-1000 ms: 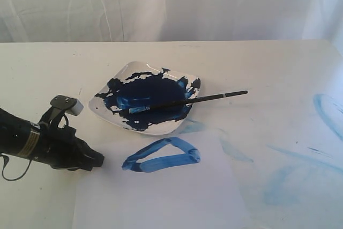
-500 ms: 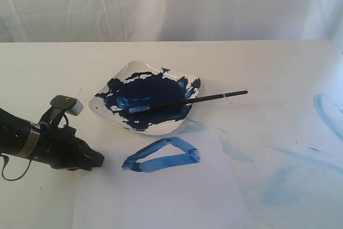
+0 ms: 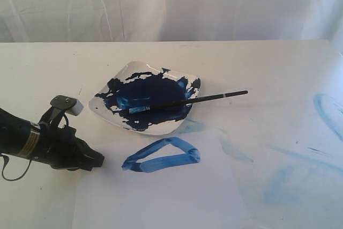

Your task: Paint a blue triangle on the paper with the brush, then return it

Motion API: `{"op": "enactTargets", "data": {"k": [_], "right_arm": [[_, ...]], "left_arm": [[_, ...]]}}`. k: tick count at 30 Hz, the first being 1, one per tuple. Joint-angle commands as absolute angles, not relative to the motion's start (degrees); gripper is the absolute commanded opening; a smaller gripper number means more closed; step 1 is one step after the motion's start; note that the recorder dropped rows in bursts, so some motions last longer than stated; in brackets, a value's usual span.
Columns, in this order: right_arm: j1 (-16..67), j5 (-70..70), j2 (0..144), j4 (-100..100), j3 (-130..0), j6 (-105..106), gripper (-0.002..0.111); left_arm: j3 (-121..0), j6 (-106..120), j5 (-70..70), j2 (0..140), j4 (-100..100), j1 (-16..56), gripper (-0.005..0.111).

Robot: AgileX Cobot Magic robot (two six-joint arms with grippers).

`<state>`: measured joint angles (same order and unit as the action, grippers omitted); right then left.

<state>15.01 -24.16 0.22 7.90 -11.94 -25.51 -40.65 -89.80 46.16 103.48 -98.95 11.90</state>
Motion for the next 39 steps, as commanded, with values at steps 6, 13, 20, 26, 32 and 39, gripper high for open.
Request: {"op": "enactTargets", "data": {"k": [6,13,20,26,32,39], "right_arm": [[14.8,19.0,0.0,7.8,-4.4,-12.6,0.000],[14.8,19.6,0.0,7.5,0.0,-14.1,0.000],[14.8,19.6,0.0,11.8,0.0,-12.1,0.000],[14.8,19.6,0.0,12.3,0.0,-5.7,0.000],[14.4,18.4,0.0,8.0,0.0,-7.3,0.000],[11.8,17.3,0.0,5.3,0.0,-13.7,0.000]], "left_arm": [[-40.4,-89.8,45.4,103.7,-99.9,12.1,0.000],[-40.4,-89.8,45.4,103.7,-99.9,12.1,0.000],[-40.4,-89.8,45.4,103.7,-99.9,12.1,0.000],[-40.4,-89.8,45.4,103.7,-99.9,12.1,0.000],[-40.4,-89.8,45.4,103.7,-99.9,12.1,0.000],[-40.4,-89.8,45.4,103.7,-99.9,12.1,0.000]]}}
